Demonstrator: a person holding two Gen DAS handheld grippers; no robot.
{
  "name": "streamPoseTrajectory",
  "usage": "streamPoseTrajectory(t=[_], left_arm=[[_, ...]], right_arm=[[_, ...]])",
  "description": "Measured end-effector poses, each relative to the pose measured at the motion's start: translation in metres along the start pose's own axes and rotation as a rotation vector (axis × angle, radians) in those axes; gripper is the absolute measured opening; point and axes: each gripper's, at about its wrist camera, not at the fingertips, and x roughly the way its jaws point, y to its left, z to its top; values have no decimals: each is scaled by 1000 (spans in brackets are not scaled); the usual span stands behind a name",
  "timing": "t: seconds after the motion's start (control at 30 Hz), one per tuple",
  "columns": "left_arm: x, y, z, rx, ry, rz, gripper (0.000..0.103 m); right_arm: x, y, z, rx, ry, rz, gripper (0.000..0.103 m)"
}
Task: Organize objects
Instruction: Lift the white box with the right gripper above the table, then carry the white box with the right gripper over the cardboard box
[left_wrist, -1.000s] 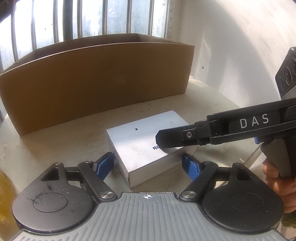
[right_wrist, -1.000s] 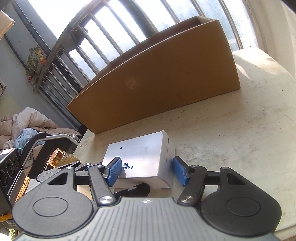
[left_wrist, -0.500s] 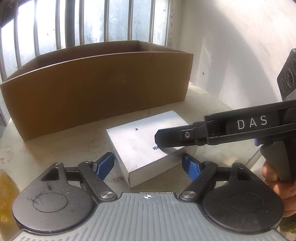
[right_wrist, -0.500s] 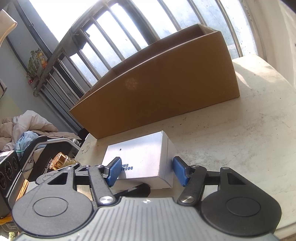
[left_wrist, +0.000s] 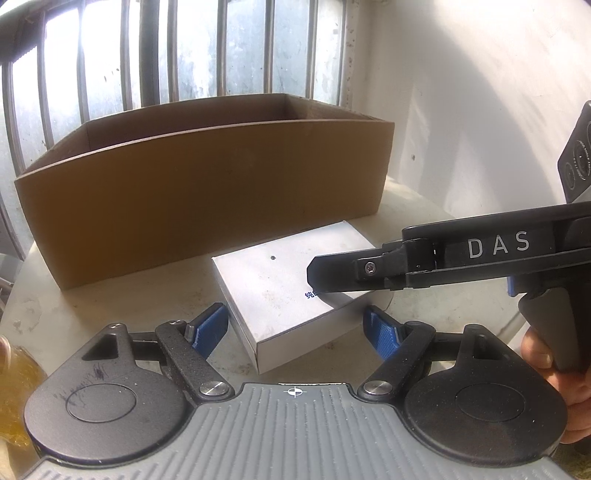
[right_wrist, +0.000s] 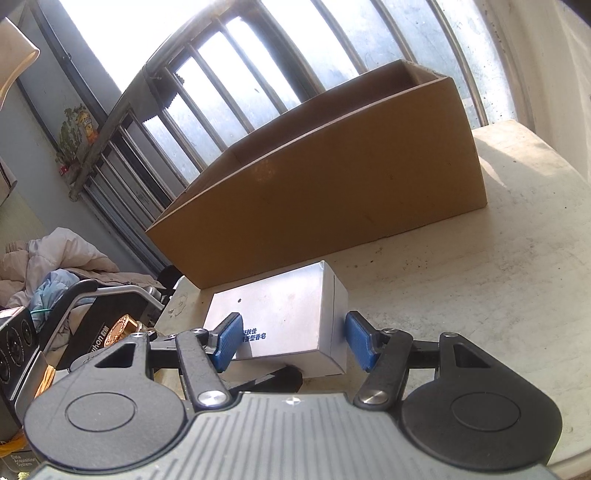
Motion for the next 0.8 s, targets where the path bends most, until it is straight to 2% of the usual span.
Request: streamPoseTrajectory(t=[0.37,0.53,0.8], left_arm=[[-14,2,24,-7,-56,9,80],[-19,3,52,3,-101,11,80],[-14,1,98,11,-163,6,80]], right_arm=[[-9,12,16,-12,-54,13,65],[-18,19,39,-30,-99,17,65],[-21,26,96,-76,-137,7,65]])
